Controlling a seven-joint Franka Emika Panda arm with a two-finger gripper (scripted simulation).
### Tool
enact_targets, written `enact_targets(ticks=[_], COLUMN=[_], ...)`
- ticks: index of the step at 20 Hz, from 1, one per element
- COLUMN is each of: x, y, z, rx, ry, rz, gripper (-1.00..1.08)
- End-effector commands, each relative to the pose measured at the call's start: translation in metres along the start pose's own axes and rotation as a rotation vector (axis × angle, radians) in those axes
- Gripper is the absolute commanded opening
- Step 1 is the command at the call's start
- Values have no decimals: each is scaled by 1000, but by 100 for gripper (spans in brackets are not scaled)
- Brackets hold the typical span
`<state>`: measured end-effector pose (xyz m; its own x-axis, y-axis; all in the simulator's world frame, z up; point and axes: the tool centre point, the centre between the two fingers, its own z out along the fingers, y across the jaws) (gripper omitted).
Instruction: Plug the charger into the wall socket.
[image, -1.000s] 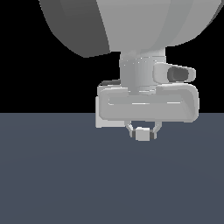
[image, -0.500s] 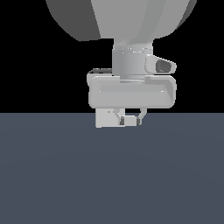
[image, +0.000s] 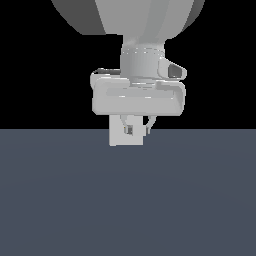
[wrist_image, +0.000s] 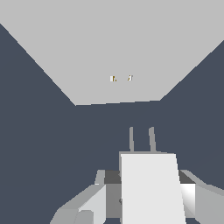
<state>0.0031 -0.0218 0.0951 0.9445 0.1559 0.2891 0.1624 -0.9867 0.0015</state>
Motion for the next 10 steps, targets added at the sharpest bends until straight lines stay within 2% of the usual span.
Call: enact_targets(ticks=[1, 10], x=[3, 5], y=[-4, -8], z=[-2, -4], rx=[10, 20], ry=[-1, -3], rz=[-30, -62], gripper=[-100, -100])
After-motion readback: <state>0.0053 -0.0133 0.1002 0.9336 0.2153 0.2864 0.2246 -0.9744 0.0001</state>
